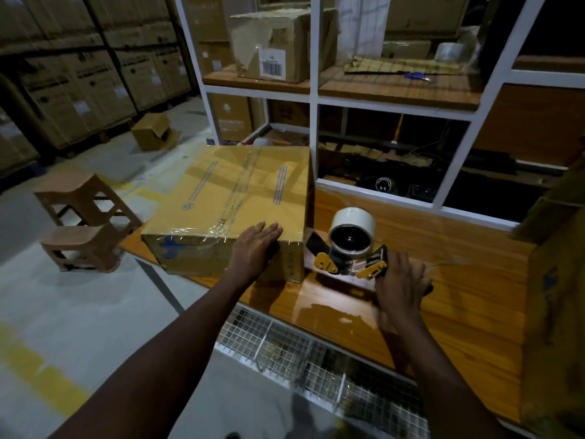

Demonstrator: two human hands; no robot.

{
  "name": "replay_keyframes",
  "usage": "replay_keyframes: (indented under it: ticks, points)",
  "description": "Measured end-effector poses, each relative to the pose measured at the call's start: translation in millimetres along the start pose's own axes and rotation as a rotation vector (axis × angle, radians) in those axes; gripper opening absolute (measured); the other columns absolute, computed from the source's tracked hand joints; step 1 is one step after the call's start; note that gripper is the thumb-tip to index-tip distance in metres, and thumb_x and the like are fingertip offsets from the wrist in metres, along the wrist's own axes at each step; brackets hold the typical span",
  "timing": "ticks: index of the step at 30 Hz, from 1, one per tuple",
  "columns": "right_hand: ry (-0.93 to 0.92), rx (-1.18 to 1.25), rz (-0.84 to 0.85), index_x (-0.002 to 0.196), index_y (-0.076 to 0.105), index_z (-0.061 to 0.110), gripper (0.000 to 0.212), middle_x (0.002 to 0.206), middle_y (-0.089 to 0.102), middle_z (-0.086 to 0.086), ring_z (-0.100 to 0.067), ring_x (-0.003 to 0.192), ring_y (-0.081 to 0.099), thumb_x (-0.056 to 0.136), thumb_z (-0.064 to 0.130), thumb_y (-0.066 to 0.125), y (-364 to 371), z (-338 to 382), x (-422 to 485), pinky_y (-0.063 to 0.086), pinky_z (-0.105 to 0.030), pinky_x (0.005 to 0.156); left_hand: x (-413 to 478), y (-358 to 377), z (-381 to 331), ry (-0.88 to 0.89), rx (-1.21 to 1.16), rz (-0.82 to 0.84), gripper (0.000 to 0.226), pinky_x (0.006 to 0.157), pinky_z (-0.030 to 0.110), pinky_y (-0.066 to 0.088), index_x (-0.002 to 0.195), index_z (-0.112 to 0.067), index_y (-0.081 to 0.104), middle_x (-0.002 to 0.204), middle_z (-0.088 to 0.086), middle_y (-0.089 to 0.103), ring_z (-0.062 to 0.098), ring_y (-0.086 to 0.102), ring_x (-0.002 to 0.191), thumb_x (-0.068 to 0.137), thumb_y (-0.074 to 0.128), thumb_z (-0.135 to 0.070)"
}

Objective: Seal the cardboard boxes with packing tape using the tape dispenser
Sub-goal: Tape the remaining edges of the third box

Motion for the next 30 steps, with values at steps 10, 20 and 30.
replay_keyframes:
  ticks: [10,20,30]
  points:
    - [0.016,-0.037,0.115,0.133,0.044,0.019,0.054,0.129,0.047,-0.007,-0.034,0.111,0.037,0.084,0.022,0.067,11,33,-1,0.03,-0.044,0.09,5,0,-5,0.012,0.078,0.125,0.053,0.113,0.043,0.034,0.144,-0.015,0.046,0.148,0.007,0.046,0.033,0.044,0.137,0.095,0.063,-0.023]
    - [0.029,-0.156,0.147,0.136,0.039,0.021,0.056,0.134,0.047,-0.005,-0.034,0.116,0.038,0.087,0.023,0.066,4,53,8,0.032,-0.045,0.091,13,-2,-6,0.078,0.158,0.231,0.054,0.12,0.039,0.024,0.154,-0.013,0.026,0.16,0.01,0.027,0.032,0.027,0.147,0.105,0.043,-0.025]
    - [0.272,0.144,0.3,0.118,0.042,0.019,0.036,0.123,0.055,-0.009,-0.043,0.113,0.047,0.084,0.025,0.055,32,57,-18,0.036,-0.056,0.093,17,-2,-3,0.07,0.177,0.256,0.052,0.118,0.04,0.025,0.155,-0.014,0.025,0.161,0.009,0.025,0.032,0.026,0.147,0.106,0.038,-0.025]
Point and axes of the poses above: each hand's wrist, its own x-axis towards the middle knuckle, its own y-axis out of the palm, z = x × y, the point moved 2 cm from there along x, towards the middle knuckle
